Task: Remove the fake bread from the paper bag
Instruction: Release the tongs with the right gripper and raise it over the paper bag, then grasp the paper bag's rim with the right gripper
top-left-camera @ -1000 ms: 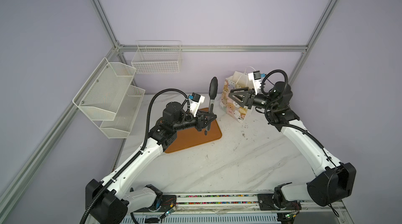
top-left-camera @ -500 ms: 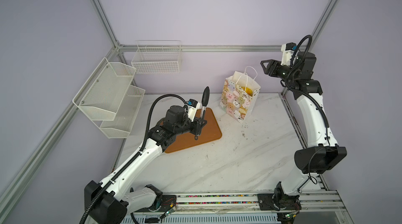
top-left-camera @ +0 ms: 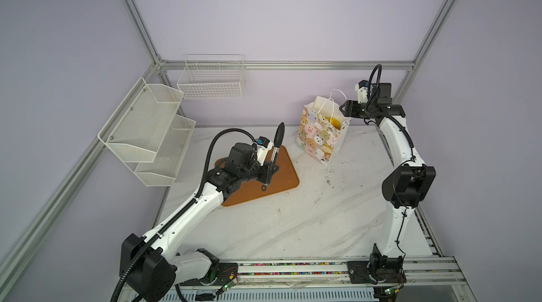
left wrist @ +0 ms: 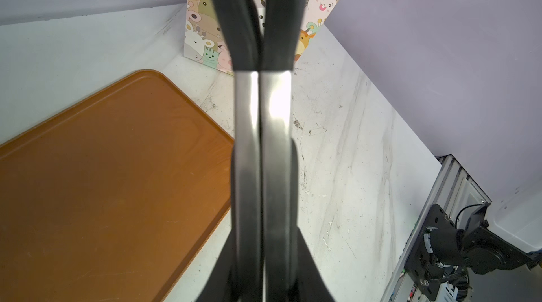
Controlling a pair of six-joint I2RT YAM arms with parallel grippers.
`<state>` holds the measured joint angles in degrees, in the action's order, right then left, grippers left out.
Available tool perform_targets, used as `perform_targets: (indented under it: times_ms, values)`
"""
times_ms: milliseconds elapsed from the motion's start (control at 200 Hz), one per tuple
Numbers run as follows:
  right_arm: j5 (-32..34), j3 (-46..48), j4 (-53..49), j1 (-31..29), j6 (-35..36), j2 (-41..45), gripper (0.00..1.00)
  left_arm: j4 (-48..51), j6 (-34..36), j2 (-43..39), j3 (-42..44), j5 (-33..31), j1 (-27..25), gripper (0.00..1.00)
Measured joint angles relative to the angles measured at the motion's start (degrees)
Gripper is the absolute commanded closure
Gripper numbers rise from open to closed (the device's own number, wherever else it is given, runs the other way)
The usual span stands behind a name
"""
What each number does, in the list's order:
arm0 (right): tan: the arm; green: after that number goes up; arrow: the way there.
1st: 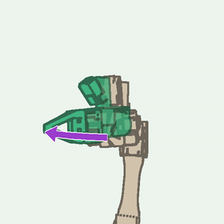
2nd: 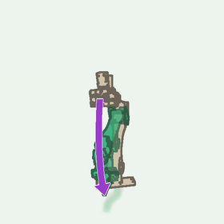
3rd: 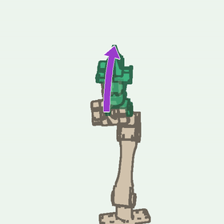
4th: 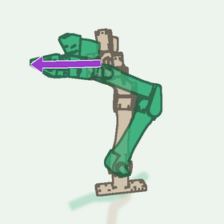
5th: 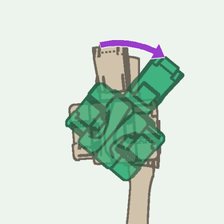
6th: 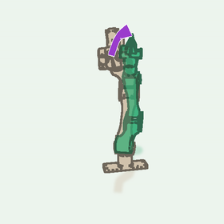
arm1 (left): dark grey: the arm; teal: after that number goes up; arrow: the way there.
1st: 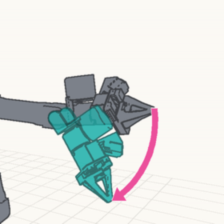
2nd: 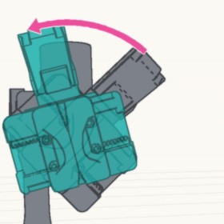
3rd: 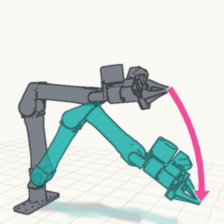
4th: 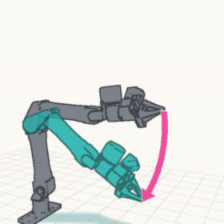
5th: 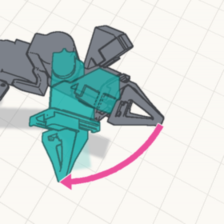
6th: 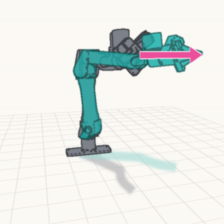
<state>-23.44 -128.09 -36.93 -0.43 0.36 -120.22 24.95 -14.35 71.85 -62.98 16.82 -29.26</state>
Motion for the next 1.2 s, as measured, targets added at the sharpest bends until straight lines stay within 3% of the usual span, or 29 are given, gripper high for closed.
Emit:
perform_targets:
  times_ms: [110,315,440,630,765,1200]
  values:
    - [-0.5,-2.9,-0.4,-0.3,0.9,-2.4,0.46,0.0,0.1,1.0,0.0,0.0,0.0,1.00]
    - [0.7,-7.1,-2.5,-2.8,2.5,-6.1,0.48,0.5,0.3,2.6,0.0,0.0,0.0,1.00]
    - [2.2,-9.5,-3.5,-4.6,3.7,-8.2,0.66,0.8,0.8,2.8,0.0,0.0,0.0,1.00]
    - [6.1,-10.7,-4.7,-6.9,5.4,-8.9,0.81,1.4,1.8,2.8,0.0,0.1,0.0,1.00]
    - [9.4,-10.9,-4.9,-8.1,6.6,-8.9,1.00,2.0,2.0,2.8,0.0,0.2,0.0,1.00]
    - [19.8,-5.8,-4.9,-10.0,8.8,-3.3,1.00,3.1,2.0,1.8,0.0,0.4,0.0,1.00]
